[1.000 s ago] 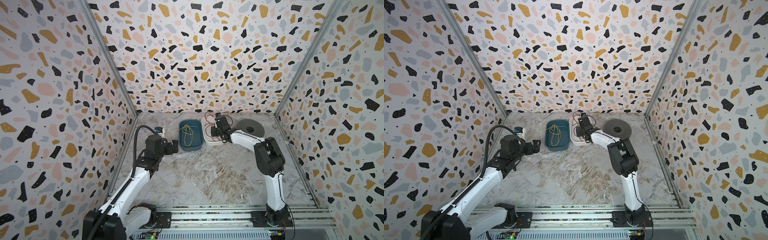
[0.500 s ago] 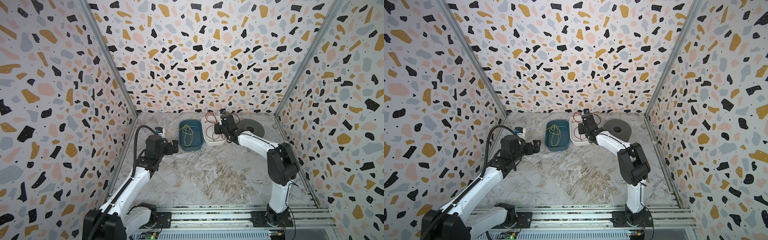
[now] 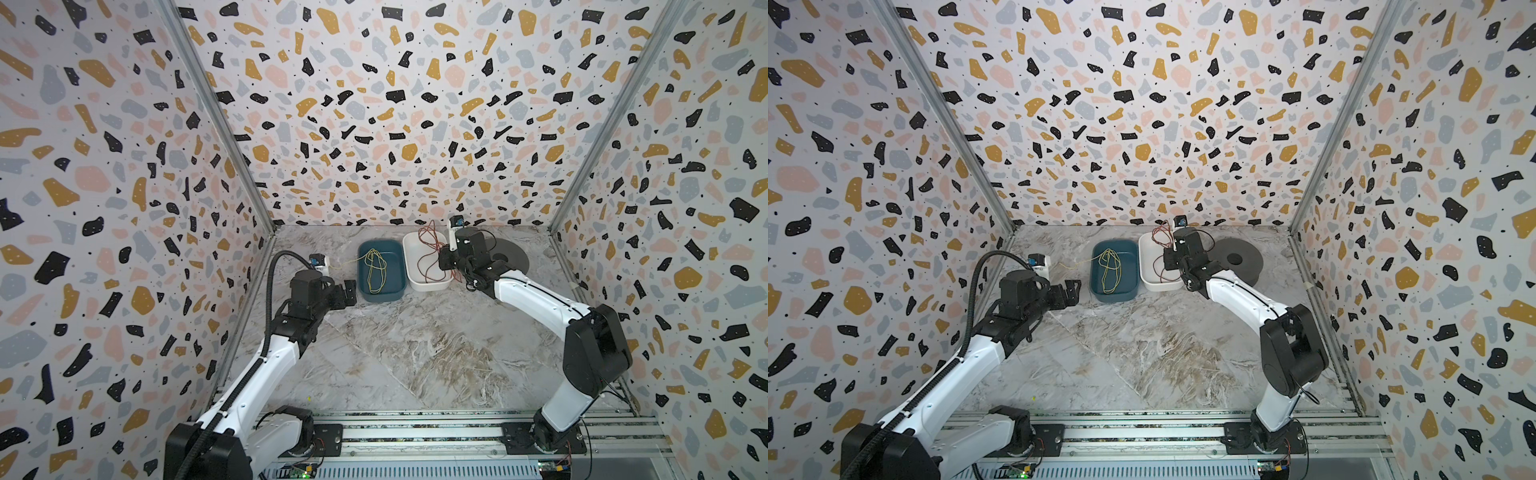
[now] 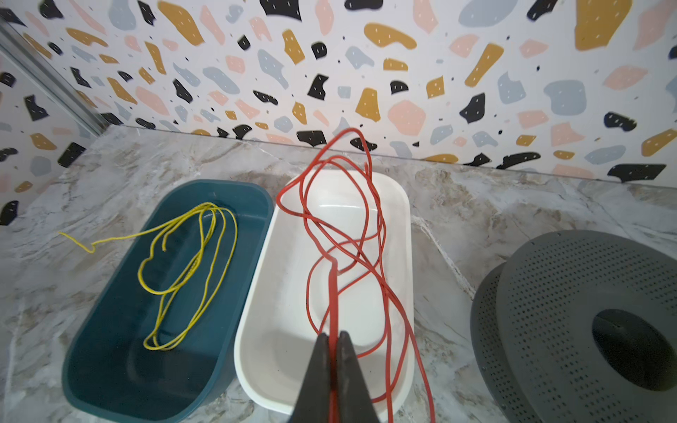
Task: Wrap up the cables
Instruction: 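Lift the red cable out of the white tub with the right gripper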
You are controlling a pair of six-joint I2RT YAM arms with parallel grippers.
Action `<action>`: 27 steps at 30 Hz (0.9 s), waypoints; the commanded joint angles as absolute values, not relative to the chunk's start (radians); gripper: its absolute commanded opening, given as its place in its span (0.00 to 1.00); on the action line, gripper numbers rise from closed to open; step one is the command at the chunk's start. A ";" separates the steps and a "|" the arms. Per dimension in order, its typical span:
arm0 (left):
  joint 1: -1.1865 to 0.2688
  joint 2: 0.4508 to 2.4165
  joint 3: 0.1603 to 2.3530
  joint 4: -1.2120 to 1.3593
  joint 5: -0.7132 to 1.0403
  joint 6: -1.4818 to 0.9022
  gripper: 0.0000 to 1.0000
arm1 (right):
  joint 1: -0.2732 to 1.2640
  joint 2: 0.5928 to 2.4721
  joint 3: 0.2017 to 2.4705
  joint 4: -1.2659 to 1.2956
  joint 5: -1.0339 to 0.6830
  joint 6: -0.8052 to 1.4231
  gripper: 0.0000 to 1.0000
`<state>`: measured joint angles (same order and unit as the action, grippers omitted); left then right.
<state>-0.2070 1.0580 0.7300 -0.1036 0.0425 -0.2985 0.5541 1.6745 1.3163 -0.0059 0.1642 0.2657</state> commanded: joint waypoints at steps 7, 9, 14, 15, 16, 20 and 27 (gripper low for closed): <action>-0.211 1.043 0.724 -0.080 0.048 -0.285 1.00 | 0.584 1.496 1.314 -0.112 0.091 0.232 0.00; -0.211 1.045 0.724 -0.076 0.055 -0.286 0.99 | 0.592 1.457 1.296 -0.130 0.067 0.229 0.00; -0.212 1.050 0.726 -0.061 0.093 -0.294 0.97 | 0.607 1.333 1.224 -0.136 -0.070 0.203 0.00; -0.211 1.052 0.728 -0.056 0.103 -0.298 0.97 | 0.613 1.309 1.212 -0.140 -0.095 0.197 0.00; -0.212 1.054 0.732 -0.054 0.107 -0.299 0.97 | 0.621 1.288 1.200 -0.149 -0.111 0.193 0.00; -0.211 1.056 0.733 -0.026 0.130 -0.323 0.97 | 0.657 1.196 1.126 -0.158 -0.170 0.172 0.00; -0.215 1.073 0.725 0.026 0.188 -0.402 0.95 | 0.710 1.052 0.927 -0.126 -0.201 0.168 0.00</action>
<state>-0.2092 1.0645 0.7300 -0.0353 0.1474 -0.3614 0.7048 1.0912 0.9749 -0.1341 -0.1680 0.1768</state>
